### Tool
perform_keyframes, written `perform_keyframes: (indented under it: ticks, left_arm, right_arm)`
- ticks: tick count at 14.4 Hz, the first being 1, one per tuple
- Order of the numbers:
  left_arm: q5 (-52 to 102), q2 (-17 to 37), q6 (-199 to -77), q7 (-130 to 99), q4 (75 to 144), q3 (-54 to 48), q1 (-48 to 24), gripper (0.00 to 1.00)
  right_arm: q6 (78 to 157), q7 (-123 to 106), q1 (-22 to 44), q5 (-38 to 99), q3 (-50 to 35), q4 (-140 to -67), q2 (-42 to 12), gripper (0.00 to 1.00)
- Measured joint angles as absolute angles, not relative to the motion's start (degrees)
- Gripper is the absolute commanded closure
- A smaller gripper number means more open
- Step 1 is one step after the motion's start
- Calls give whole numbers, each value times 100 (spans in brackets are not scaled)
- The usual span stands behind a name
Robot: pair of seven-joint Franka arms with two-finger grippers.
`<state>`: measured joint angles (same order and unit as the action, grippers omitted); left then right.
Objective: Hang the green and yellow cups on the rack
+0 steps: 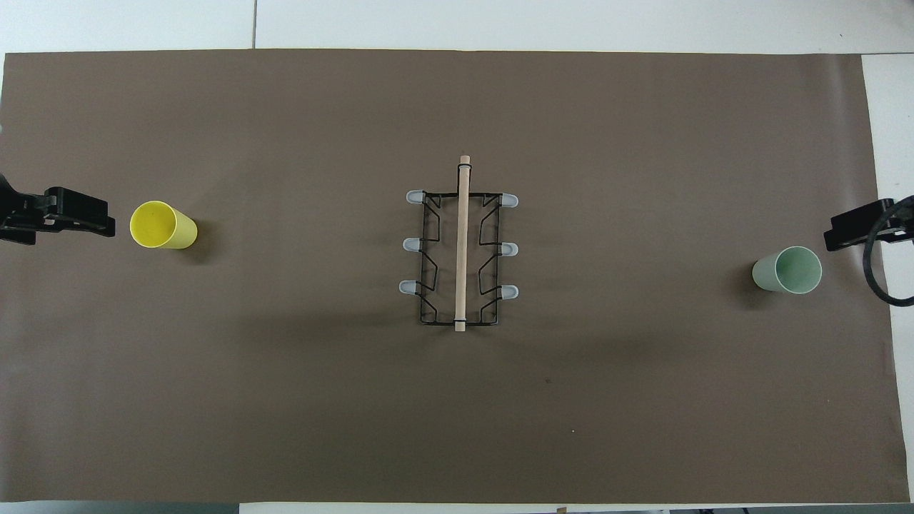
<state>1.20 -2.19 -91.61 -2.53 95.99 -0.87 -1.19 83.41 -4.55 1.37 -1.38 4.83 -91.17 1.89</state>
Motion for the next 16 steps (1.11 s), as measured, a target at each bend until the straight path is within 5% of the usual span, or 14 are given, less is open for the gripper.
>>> perform_keyframes:
  ticks: [16]
  left_arm:
    - [161,-340,-9072,-991,9911,-49,93,0]
  right_arm:
    - [8336,-455,142,-111,467,-9132,187,0]
